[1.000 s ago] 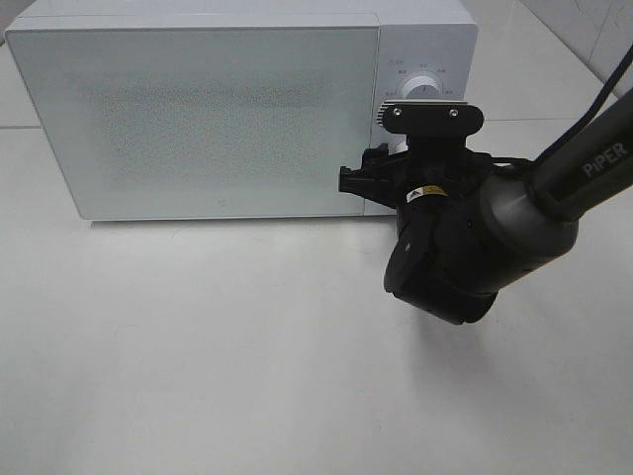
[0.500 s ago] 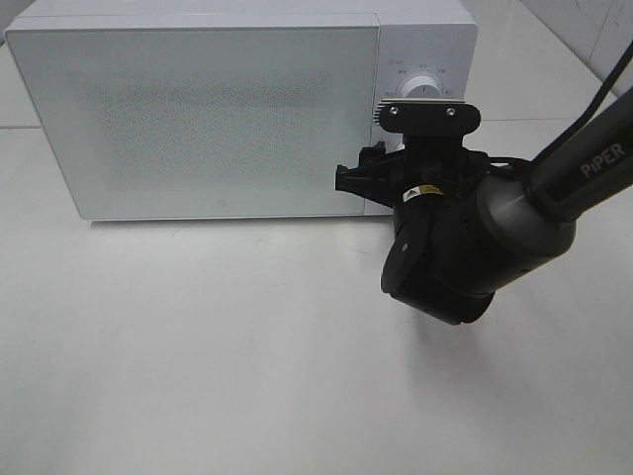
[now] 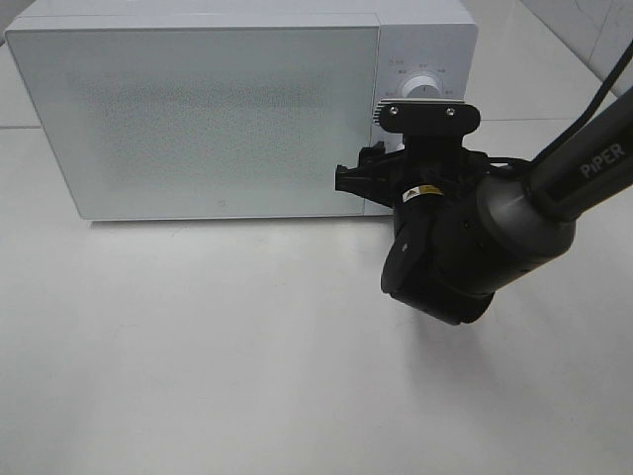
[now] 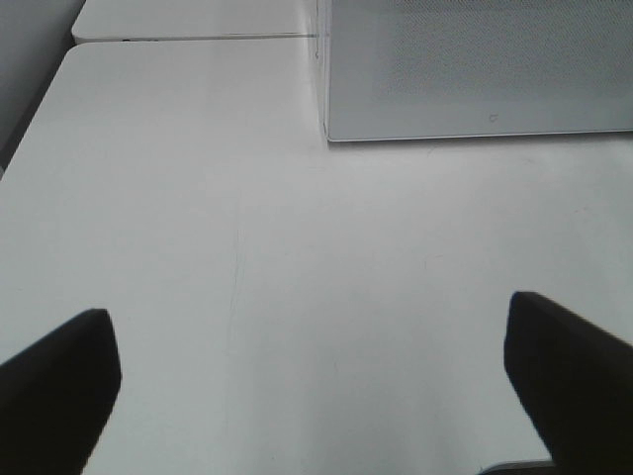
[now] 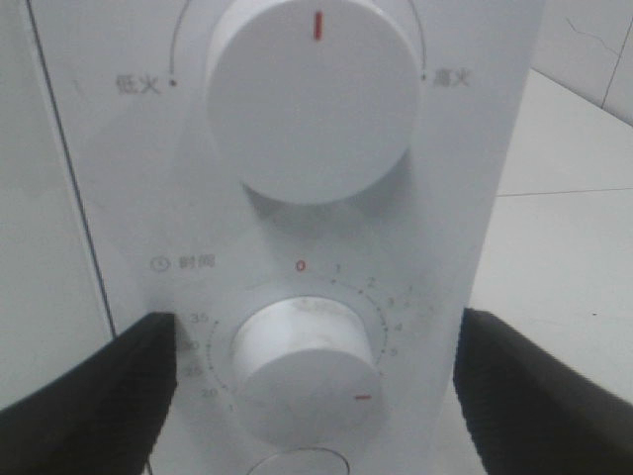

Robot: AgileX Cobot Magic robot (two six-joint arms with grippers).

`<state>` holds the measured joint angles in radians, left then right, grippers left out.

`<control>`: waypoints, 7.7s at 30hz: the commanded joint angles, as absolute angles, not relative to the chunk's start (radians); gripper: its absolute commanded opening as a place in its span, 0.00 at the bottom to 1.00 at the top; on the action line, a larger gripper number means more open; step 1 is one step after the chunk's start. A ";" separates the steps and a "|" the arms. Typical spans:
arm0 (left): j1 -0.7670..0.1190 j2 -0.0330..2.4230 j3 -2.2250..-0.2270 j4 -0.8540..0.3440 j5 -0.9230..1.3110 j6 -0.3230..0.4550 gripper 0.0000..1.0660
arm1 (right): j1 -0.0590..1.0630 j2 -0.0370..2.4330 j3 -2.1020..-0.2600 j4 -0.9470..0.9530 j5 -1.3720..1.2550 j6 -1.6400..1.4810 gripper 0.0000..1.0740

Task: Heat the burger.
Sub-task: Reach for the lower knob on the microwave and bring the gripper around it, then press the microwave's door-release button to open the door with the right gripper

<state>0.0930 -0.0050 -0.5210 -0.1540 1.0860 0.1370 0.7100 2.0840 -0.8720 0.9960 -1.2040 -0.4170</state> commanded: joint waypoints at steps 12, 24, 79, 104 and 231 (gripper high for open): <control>0.096 -0.028 -0.518 -0.158 1.073 0.130 0.92 | 0.704 2.106 -0.918 0.992 -1.387 -0.409 0.70; 0.096 -0.028 -0.518 -0.158 1.073 0.130 0.92 | 0.703 2.111 -0.918 0.999 -1.402 -0.410 0.70; 0.096 -0.022 -0.518 -0.158 1.073 0.129 0.92 | 0.705 2.105 -0.952 1.001 -1.374 -0.414 0.11; 0.096 -0.022 -0.518 -0.158 1.073 0.129 0.92 | 0.705 2.105 -0.951 0.907 -1.296 -0.063 0.05; 0.096 -0.022 -0.518 -0.158 1.073 0.129 0.92 | 0.702 1.704 -0.595 0.544 -0.697 0.635 0.70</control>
